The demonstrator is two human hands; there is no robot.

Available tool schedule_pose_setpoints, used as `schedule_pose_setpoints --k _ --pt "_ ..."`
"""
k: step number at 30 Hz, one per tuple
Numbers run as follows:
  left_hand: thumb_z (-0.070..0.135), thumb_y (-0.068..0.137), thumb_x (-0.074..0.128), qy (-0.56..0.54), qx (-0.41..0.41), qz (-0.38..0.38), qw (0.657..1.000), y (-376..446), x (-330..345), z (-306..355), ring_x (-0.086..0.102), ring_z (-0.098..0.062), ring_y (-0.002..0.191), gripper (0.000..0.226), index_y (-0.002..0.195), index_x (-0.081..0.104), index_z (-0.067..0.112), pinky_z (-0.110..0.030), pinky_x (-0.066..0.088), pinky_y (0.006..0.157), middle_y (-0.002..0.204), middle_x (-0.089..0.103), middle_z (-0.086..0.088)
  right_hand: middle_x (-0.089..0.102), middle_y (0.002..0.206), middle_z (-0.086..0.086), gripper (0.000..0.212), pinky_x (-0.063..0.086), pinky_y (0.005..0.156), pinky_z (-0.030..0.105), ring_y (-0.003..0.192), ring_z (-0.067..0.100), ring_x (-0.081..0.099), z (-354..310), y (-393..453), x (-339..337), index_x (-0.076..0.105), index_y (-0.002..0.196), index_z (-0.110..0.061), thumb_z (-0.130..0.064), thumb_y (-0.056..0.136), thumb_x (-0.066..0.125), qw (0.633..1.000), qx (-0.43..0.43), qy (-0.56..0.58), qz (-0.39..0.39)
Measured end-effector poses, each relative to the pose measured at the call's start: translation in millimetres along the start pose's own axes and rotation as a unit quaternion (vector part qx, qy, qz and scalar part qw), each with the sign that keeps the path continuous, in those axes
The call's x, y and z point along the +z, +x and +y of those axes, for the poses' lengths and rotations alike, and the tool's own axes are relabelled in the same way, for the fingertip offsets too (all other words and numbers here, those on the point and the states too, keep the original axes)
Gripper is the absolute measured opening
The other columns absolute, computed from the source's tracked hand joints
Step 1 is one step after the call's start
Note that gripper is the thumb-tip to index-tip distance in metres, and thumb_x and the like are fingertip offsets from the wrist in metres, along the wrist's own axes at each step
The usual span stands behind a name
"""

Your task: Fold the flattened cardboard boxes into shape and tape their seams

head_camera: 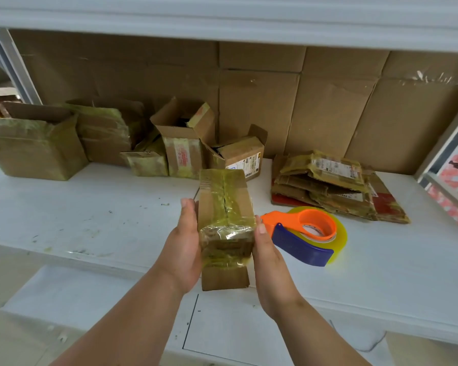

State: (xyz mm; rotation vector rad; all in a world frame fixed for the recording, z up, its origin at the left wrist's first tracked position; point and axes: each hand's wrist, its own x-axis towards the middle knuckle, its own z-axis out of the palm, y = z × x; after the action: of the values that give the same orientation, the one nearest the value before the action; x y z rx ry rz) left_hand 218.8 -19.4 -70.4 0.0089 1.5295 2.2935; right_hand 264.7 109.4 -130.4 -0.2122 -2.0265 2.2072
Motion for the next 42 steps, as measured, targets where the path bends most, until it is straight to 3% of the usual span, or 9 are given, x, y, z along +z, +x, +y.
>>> schedule_pose_setpoints --k 5,10,17,22,28,32,35,38,42 --pt "0.033 0.106 0.037 -0.043 0.031 0.055 0.997 0.8 -16.6 4.2 0.07 -0.009 0.089 0.028 0.11 0.063 0.023 -0.032 0.048 0.078 0.101 0.073 0.008 0.053 0.145 -0.015 0.064 0.027 0.12 0.042 0.138 0.003 0.042 -4.1 2.8 -18.2 0.045 0.147 -0.033 -0.067 0.094 0.033 0.999 -0.027 -0.033 0.001" --pt "-0.002 0.098 0.049 0.142 0.108 0.106 0.978 0.4 -45.8 6.2 0.055 -0.016 0.075 0.024 0.099 0.067 0.013 -0.03 0.046 0.071 0.082 0.058 -0.002 0.061 0.136 -0.016 0.048 0.035 0.117 0.041 0.132 0.003 0.05 -13.3 3.7 -32.6 0.056 0.14 -0.026 -0.044 0.098 0.041 0.992 -0.072 -0.097 0.029" --pt "0.0 0.093 0.061 0.276 0.13 0.02 0.952 -4.7 -46.2 3.1 0.065 -0.016 0.074 0.023 0.109 0.058 0.016 -0.024 0.053 0.073 0.081 0.064 -0.002 0.061 0.133 -0.02 0.038 0.039 0.114 0.033 0.127 -0.002 0.052 -8.3 6.9 -28.9 0.054 0.14 -0.033 -0.024 0.104 0.046 0.98 -0.086 -0.177 0.043" --pt "0.005 0.09 0.068 0.355 0.161 0.038 0.92 -2.5 -46.7 2.3 0.071 -0.02 0.076 0.024 0.103 0.056 0.021 -0.029 0.056 0.076 0.081 0.066 0.0 0.062 0.122 -0.026 0.038 0.039 0.093 0.001 0.108 -0.024 0.05 -7.3 6.7 -28.7 0.054 0.141 -0.028 -0.025 0.103 0.048 0.943 -0.124 -0.3 0.07" --pt "0.012 0.084 0.075 0.453 0.253 0.077 0.851 3.1 -44.3 -5.9 0.053 -0.004 0.061 0.035 0.093 0.047 0.031 -0.016 0.046 0.059 0.074 0.059 0.004 0.074 0.096 -0.006 0.04 0.055 0.069 0.034 0.083 0.016 0.066 -5.5 7.9 -25.8 0.056 0.138 -0.029 -0.027 0.099 0.05 0.877 -0.208 -0.422 0.101" --pt "0.017 0.084 0.076 0.481 0.269 0.091 0.83 9.3 -42.1 -10.0 0.052 -0.007 0.06 0.041 0.093 0.039 0.032 -0.019 0.043 0.056 0.068 0.054 0.004 0.072 0.085 -0.01 0.031 0.049 0.064 0.016 0.074 0.008 0.064 -1.4 10.6 -21.4 0.067 0.127 -0.021 -0.027 0.1 0.054 0.88 -0.201 -0.41 0.133" --pt "0.016 0.083 0.077 0.491 0.26 0.085 0.827 9.6 -41.1 -10.9 0.052 -0.005 0.059 0.042 0.1 0.041 0.029 -0.017 0.043 0.057 0.069 0.053 0.005 0.064 0.072 -0.019 0.023 0.043 0.062 0.008 0.074 -0.003 0.06 -3.5 7.3 -24.5 0.071 0.117 -0.02 -0.018 0.098 0.058 0.917 -0.158 -0.347 0.114" --pt "0.009 0.081 0.078 0.48 0.219 0.039 0.848 8.5 -46.9 -3.4 0.054 -0.004 0.061 0.047 0.103 0.043 0.029 -0.017 0.045 0.06 0.075 0.057 0.002 0.073 0.094 -0.015 0.036 0.052 0.077 0.018 0.093 0.007 0.065 -15.8 1.6 -29.9 0.068 0.121 -0.032 -0.012 0.098 0.05 0.954 -0.17 -0.245 0.026" --pt "0.014 0.088 0.07 0.414 0.149 -0.039 0.897 2.8 -46.6 12.8 0.069 -0.01 0.072 0.033 0.107 0.047 0.029 -0.028 0.053 0.068 0.081 0.064 0.001 0.069 0.08 -0.005 0.034 0.052 0.07 0.035 0.078 0.014 0.062 -17.3 7.5 -30.4 0.071 0.102 -0.029 -0.052 0.095 0.047 0.945 -0.172 -0.27 0.064"
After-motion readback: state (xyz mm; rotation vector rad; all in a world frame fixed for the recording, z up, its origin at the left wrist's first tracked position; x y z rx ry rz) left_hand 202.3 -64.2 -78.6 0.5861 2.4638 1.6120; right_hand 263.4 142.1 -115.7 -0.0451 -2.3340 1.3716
